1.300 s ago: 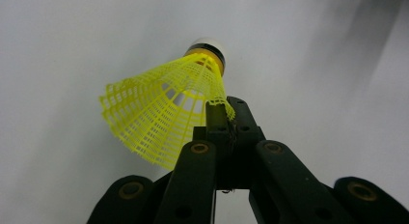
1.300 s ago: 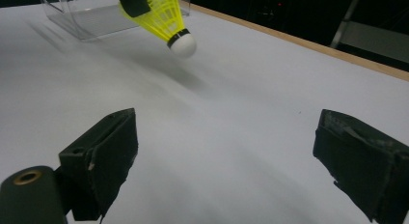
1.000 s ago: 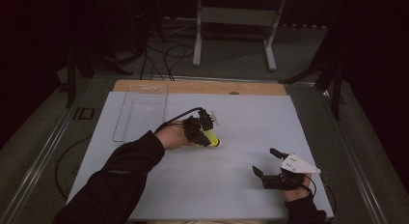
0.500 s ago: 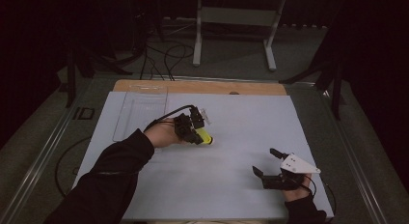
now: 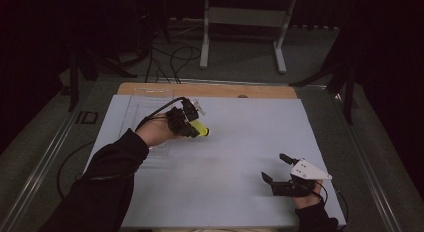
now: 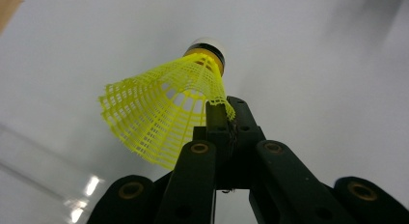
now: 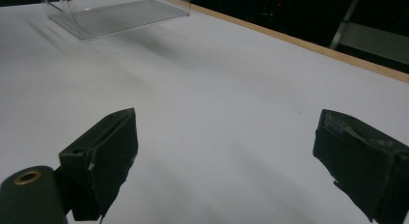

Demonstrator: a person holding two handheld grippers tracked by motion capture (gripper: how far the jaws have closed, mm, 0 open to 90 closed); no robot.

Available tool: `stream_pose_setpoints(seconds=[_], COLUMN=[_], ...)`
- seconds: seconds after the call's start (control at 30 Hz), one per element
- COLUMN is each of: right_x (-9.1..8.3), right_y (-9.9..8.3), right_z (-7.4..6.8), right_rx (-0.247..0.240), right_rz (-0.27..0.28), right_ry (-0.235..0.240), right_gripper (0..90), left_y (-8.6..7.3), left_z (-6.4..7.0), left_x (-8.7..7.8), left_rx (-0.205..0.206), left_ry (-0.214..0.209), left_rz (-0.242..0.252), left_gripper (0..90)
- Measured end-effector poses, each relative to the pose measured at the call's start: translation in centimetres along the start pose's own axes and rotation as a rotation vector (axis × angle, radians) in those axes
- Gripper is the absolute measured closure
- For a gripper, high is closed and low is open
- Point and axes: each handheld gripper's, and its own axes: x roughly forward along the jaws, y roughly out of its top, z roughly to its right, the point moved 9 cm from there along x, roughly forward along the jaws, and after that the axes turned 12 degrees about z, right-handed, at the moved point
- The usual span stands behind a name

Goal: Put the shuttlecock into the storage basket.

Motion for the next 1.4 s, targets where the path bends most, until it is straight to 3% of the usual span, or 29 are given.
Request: stream_pose_setpoints(seconds=[0.47, 0.73, 1.07, 1.4], right_x=[0.1, 0.1, 0.2, 0.2], right_y=[0.0, -0.1, -0.1, -0.1], right_z=[0.0, 0.0, 0.0, 0.0], right_rx=[-0.002, -0.005, -0.001, -0.001], right_rz=[-0.001, -0.002, -0.004, -0.003], right_ry=[0.000, 0.003, 0.001, -0.001], right_gripper=[8.6, 8.6, 8.6, 8.6], left_y=[-1.4, -1.5, -2.2, -3.0], left_z=[-4.0, -5.4, -6.4, -7.8], left_x=[-2.7, -4.5, -6.4, -8.3], left_rx=[-0.114, -0.150, -0.173, -0.222], left_ry=[0.120, 0.169, 0.234, 0.293], left_rz=[0.049, 0.085, 0.087, 0.112], left_gripper=[90.0, 90.0, 90.0, 90.0])
